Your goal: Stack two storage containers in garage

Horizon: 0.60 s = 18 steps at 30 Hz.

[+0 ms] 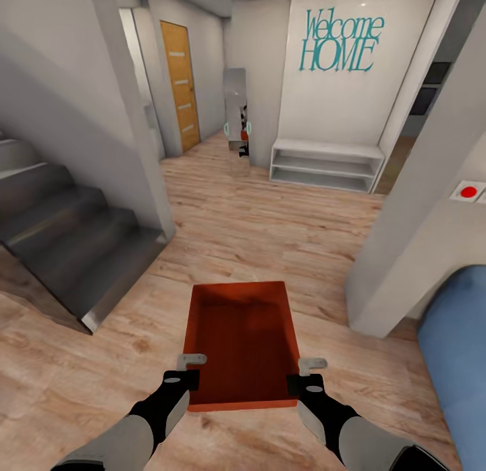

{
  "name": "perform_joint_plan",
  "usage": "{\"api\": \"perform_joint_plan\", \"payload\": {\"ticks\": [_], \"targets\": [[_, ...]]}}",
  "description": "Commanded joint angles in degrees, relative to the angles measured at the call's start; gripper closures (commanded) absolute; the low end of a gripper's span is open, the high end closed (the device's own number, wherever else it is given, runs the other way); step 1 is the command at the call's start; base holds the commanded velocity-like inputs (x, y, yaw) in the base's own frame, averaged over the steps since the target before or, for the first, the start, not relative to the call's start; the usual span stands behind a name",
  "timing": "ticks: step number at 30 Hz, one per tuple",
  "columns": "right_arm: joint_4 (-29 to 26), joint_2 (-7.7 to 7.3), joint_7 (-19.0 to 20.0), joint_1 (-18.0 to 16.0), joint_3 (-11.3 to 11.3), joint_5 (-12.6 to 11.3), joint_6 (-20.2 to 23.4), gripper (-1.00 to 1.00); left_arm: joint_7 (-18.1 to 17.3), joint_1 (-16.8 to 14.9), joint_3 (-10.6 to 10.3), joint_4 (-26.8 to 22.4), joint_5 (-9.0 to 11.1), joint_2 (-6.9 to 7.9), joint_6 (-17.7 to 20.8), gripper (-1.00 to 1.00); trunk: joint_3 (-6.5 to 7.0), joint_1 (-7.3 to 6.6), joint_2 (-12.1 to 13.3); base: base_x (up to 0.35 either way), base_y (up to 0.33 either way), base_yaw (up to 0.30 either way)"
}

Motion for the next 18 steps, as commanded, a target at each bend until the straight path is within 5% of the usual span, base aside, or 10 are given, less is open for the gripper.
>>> {"api": "perform_joint_plan", "payload": {"ticks": [1,18], "targets": [[-0.4,-0.94,-0.1,-0.1,-1.9,0.2,-1.5,1.0,-4.2,0.0,1.6,-0.1,2.9,5.33,0.3,1.0,-0.1,0.06,-0.1,0.324,0.0,0.0],[-0.4,-0.94,-0.1,-0.1,-1.9,0.2,-1.5,1.0,-4.2,0.0,1.6,-0.1,2.9,5.34,0.3,1.0,-0.1,0.06,-0.1,0.324,0.0,0.0]]}}
